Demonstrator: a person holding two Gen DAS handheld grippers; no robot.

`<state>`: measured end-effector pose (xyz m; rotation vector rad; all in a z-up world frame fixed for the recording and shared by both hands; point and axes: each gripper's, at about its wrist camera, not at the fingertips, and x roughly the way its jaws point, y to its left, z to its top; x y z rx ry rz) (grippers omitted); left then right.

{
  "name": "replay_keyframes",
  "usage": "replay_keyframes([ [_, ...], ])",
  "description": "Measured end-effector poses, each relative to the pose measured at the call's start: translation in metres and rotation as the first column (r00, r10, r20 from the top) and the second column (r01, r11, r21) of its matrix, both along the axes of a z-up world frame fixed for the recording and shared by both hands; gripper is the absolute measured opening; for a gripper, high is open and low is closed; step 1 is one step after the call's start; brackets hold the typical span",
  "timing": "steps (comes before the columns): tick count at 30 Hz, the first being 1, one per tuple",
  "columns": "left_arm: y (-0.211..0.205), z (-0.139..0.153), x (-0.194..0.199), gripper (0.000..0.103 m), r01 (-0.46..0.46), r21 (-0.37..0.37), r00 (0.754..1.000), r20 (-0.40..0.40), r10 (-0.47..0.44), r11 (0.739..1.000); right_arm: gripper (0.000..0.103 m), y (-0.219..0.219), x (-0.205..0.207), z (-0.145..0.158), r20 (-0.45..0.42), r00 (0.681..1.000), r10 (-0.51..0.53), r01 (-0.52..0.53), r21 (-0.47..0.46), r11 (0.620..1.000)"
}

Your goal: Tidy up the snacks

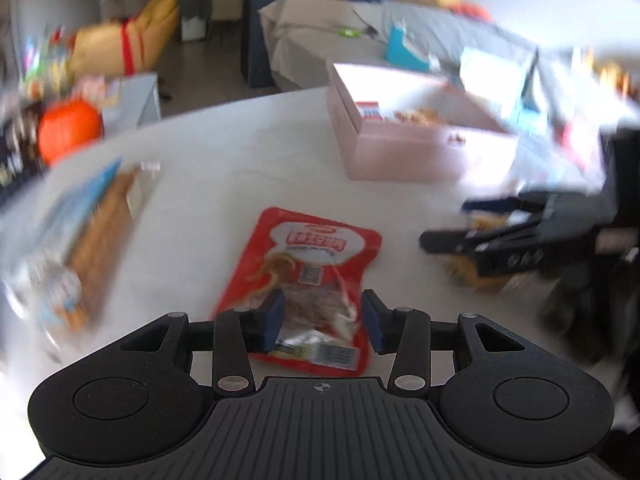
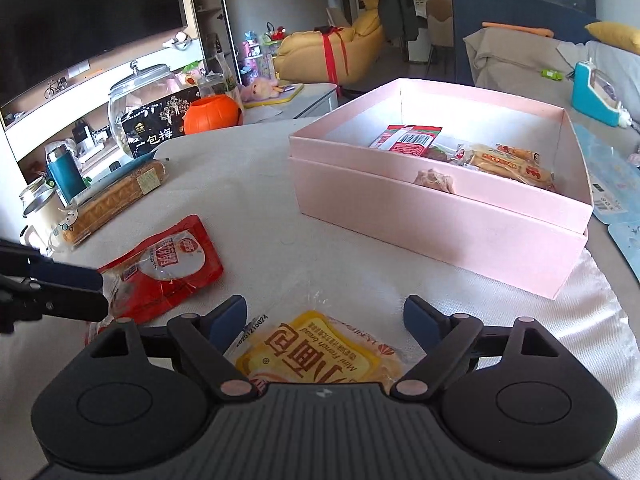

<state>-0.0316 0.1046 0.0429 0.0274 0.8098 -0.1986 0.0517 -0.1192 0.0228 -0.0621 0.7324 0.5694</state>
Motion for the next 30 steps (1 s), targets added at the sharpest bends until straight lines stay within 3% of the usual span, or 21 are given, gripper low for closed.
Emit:
replay_keyframes([
  [2, -0.008, -0.002, 0.006, 0.048, 0.013, 0.055, 1.0, -0.011, -0.012, 0.998, 0.086, 0.0, 0.0, 0.0, 0.0, 1.0, 0.0, 0.0, 0.0, 1.0],
  [6, -0.014, -0.01, 0.021, 0.061, 0.008, 0.109, 1.0, -0.028, -0.005, 0.994, 0.086, 0.0, 0.0, 0.0, 0.0, 1.0, -0.001, 0.001, 0.002, 1.0],
  [9, -0.023, -0.016, 0.035, 0.073, 0.021, 0.104, 0.999, -0.036, -0.018, 0.994, 0.086, 0.001, 0.0, -0.001, 0.0, 1.0, -0.002, 0.002, 0.002, 1.0],
  [11, -0.021, -0.018, 0.04, 0.074, 0.024, 0.09, 0.999, -0.043, -0.02, 0.996, 0.086, 0.001, 0.0, -0.001, 0.0, 1.0, -0.002, 0.002, 0.002, 1.0],
  [16, -0.001, -0.001, 0.042, 0.067, 0.02, -0.017, 1.0, -0.018, -0.021, 1.0, 0.087, 0.001, 0.0, -0.001, 0.0, 1.0, -0.002, 0.002, 0.003, 1.0],
  [21, 0.021, -0.001, 0.063, 0.064, -0.053, -0.012, 0.998, -0.014, 0.053, 0.999, 0.087, 0.001, 0.0, -0.001, 0.0, 1.0, -0.002, 0.002, 0.004, 1.0],
  [25, 0.039, -0.009, 0.076, 0.063, -0.103, -0.162, 0.992, -0.094, 0.089, 0.981, 0.087, 0.0, -0.001, 0.0, 0.0, 1.0, -0.005, 0.005, 0.008, 1.0],
  [30, 0.034, -0.011, 0.048, 0.061, -0.073, -0.26, 0.99, -0.134, 0.039, 0.963, 0.087, 0.0, -0.012, 0.007, 0.048, 0.999, -0.022, 0.022, -0.014, 1.0],
])
